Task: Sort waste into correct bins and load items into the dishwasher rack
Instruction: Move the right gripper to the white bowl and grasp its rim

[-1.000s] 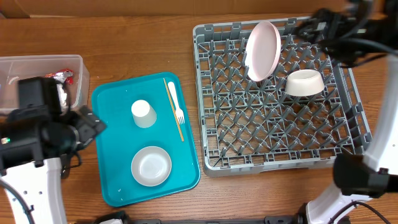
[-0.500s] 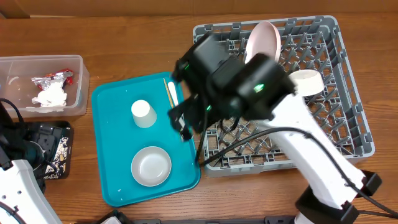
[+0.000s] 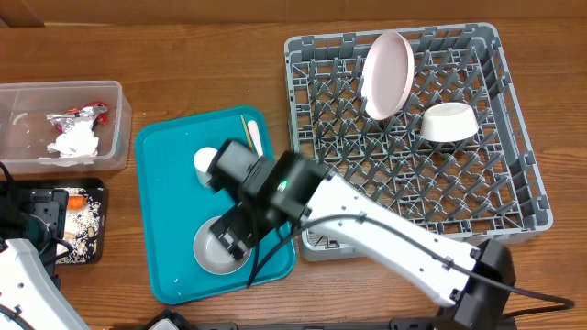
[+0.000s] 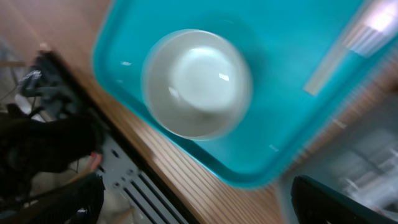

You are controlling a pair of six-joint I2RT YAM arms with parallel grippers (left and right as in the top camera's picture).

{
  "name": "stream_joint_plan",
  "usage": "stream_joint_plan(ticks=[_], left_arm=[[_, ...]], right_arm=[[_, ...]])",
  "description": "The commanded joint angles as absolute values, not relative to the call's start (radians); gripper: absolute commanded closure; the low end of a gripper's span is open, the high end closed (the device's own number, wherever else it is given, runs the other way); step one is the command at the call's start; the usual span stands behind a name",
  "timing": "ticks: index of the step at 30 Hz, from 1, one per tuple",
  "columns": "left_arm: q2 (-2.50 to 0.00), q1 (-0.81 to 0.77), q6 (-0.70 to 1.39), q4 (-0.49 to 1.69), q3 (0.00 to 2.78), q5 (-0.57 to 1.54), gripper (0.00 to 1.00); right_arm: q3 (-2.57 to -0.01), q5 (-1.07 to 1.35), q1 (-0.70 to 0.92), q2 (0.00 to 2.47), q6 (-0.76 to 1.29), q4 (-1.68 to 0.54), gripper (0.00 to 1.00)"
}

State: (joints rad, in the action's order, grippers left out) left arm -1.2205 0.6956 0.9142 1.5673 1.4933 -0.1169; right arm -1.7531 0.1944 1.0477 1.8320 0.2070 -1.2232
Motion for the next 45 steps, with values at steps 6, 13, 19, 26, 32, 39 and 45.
stream_joint_plan(ticks=[6, 13, 19, 26, 32, 39, 45], left_arm=[[-1.223, 0.700, 0.953, 1.567, 1.507, -0.173, 0.00], [-1.223, 0.752, 1.056, 1.620, 1.507, -0.184, 0.00], [-1.223, 0.798, 1.061, 1.623, 1.507, -0.163, 0.00], [-1.223, 0.798, 1.063, 1.623, 1.507, -0.164, 0.00], [-1.223, 0.798, 1.063, 1.623, 1.507, -0.164, 0.00], [-1.223, 0.798, 1.062, 1.624, 1.507, -0.156, 0.00], [-1.223, 0.798, 1.063, 1.625, 1.507, -0.156, 0.00]], right_arm=[[-1.708, 0.215, 1.184, 1.829, 0.210, -1.058, 0.00], [-1.707, 0.242, 1.191, 1.917, 0.210, -1.016, 0.00], [-1.707, 0.257, 1.191, 2.012, 0.209, -1.014, 0.00], [-1.707, 0.256, 1.192, 2.085, 0.210, -1.006, 0.00], [-1.707, 0.255, 1.197, 2.093, 0.236, -0.965, 0.00], [-1.707, 0.196, 1.197, 2.138, 0.236, -0.950, 0.00], [-1.707, 0.195, 1.199, 2.170, 0.237, -0.937, 0.07]])
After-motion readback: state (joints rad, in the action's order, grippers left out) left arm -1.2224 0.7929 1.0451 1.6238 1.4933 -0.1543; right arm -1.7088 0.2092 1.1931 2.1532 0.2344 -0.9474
